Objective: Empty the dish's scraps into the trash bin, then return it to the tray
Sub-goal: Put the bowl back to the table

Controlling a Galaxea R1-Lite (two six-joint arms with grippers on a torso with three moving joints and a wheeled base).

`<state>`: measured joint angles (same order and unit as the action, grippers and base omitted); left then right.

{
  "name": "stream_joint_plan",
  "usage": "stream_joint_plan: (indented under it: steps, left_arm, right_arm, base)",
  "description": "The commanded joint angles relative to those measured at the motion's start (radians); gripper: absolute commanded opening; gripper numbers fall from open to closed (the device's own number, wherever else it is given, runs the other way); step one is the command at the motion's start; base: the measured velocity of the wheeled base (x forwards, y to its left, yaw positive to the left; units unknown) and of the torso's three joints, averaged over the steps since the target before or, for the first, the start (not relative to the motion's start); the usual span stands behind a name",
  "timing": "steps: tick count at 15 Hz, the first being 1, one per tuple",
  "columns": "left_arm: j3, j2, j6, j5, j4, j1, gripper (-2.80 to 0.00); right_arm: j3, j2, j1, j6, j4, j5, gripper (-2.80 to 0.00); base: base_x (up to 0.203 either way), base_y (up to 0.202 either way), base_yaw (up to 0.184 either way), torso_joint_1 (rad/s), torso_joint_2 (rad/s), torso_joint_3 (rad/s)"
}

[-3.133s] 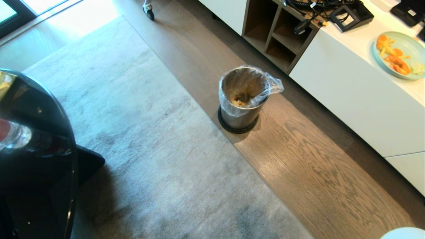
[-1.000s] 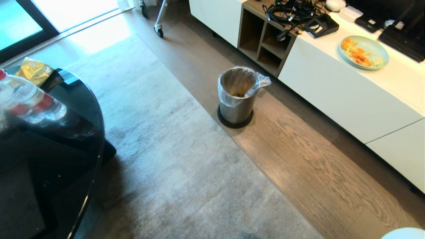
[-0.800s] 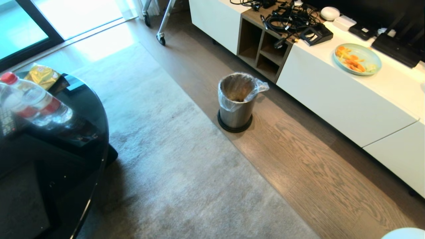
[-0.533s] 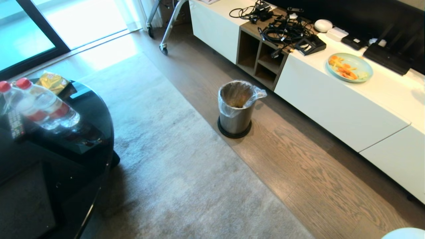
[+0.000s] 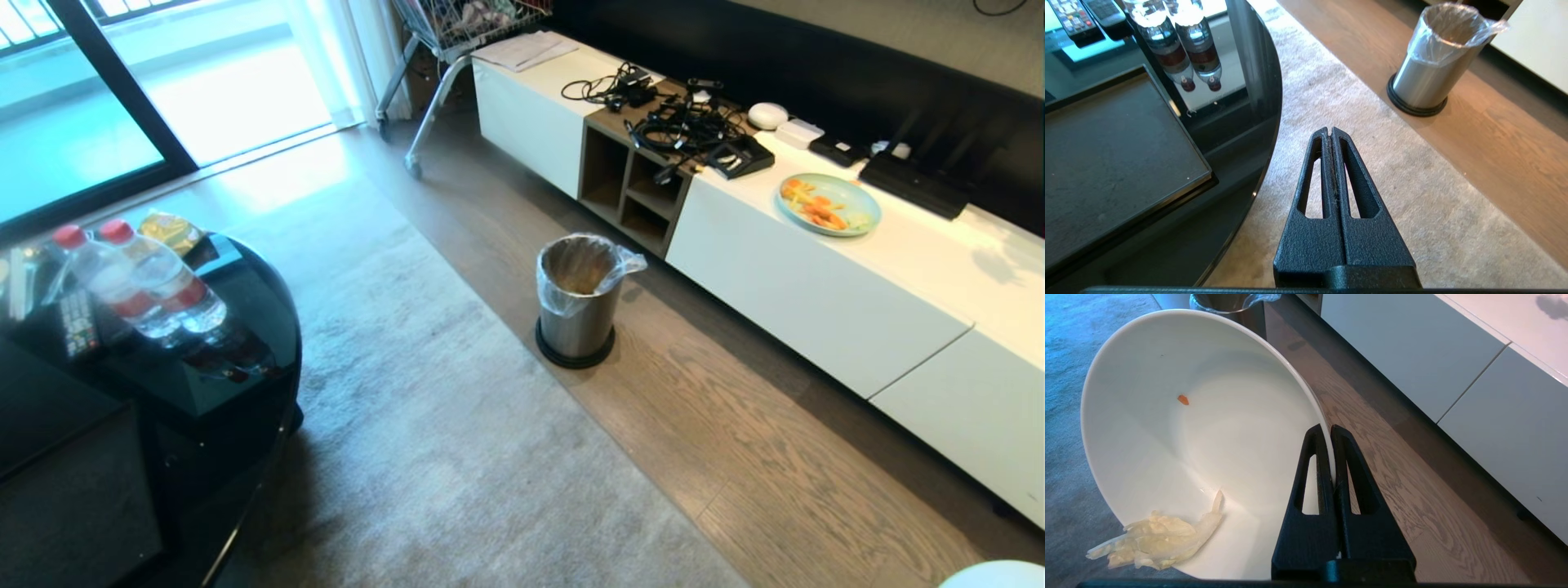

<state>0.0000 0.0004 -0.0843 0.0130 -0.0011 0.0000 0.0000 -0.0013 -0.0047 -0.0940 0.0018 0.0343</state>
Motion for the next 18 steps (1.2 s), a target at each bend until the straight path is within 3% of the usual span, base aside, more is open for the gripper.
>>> stream_joint_plan:
  steps: [1,18]
  left_arm:
    - [0.000,0.000,-0.001,0.001,0.000,0.000,-2.80]
    - [0.000,0.000,-0.002,0.001,0.000,0.000,-2.80]
  right_arm:
    - [0.000,0.001,0.000,-0.001,0.000,0.001,-2.80]
    - [0.000,0.001,0.000,-0.001,0.000,0.001,-2.80]
  base:
    - [0.000,0.000,0.000,0.004,0.00,0.199]
    - [0.000,0.000,0.000,0.001,0.00,0.182]
